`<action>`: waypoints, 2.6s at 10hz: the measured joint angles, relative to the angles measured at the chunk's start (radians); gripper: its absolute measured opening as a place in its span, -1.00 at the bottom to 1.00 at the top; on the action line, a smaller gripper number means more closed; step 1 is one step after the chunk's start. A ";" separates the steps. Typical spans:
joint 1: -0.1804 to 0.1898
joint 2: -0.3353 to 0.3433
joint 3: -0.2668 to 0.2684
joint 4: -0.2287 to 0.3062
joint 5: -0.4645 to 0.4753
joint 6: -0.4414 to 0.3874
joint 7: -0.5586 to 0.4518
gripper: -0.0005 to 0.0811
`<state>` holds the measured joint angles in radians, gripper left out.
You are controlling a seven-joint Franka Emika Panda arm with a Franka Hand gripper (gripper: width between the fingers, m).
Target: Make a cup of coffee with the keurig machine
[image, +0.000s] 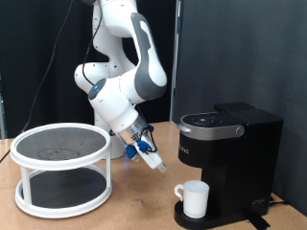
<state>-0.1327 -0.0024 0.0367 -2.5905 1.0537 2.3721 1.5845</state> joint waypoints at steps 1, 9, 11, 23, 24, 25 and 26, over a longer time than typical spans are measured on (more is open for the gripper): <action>0.000 0.001 -0.001 -0.007 0.000 -0.019 -0.010 0.81; -0.005 -0.267 -0.023 -0.197 0.311 -0.204 -0.005 0.81; -0.015 -0.295 -0.036 -0.204 0.278 -0.242 0.024 0.81; -0.016 -0.663 -0.011 -0.233 0.247 -0.335 0.627 0.81; -0.016 -0.699 -0.014 -0.229 0.233 -0.351 0.664 0.81; -0.017 -0.737 -0.016 -0.223 0.214 -0.367 0.707 0.81; -0.018 -0.776 -0.017 -0.220 0.198 -0.376 0.746 0.81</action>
<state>-0.1505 -0.7788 0.0201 -2.8107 1.2518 1.9957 2.3309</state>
